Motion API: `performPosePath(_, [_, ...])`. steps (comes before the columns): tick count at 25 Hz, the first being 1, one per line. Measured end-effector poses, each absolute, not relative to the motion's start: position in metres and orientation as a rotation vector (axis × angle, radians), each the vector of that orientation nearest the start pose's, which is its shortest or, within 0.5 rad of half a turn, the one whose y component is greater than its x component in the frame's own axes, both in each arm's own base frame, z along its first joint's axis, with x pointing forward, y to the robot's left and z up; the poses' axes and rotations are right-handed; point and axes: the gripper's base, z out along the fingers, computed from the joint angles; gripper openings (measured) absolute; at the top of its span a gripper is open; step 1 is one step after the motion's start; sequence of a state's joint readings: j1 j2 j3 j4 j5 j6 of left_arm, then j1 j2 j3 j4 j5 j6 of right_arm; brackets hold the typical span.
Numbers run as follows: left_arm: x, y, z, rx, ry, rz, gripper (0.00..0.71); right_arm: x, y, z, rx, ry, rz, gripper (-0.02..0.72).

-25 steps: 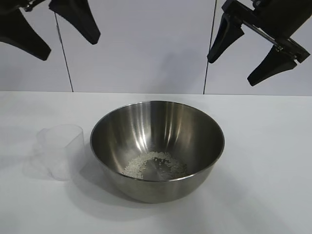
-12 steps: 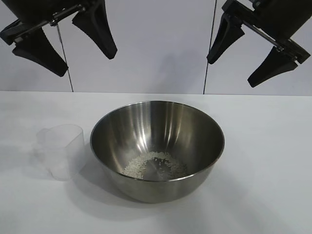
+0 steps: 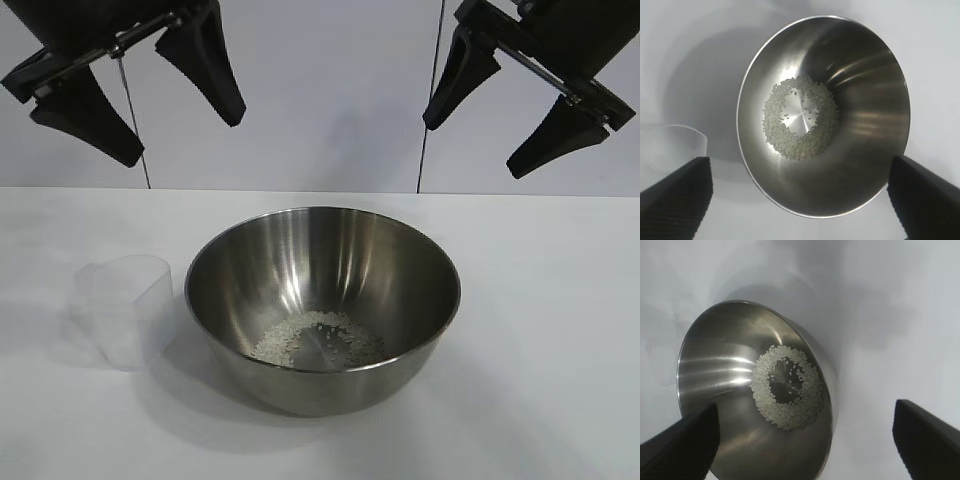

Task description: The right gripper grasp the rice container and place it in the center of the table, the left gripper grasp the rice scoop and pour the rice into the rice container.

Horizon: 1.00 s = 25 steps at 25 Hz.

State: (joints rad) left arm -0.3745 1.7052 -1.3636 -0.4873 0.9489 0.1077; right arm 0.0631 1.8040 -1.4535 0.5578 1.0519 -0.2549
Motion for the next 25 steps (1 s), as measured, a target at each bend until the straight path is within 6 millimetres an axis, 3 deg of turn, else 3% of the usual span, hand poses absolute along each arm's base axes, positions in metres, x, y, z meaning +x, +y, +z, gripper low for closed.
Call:
performPosePath(11, [0.3239, -0.1622, 0.2743, 0.237, 2.785, -0.68, 0.685, 0.3737, 0.0655, 0.2684, -0.134, 2.755, 0.695, 0.651])
performPosePath(25, [0.3277, -0.161, 0.2735, 0.217, 2.761, -0.649, 0.685, 0.3737, 0.0655, 0.2684, -0.134, 2.755, 0.695, 0.651])
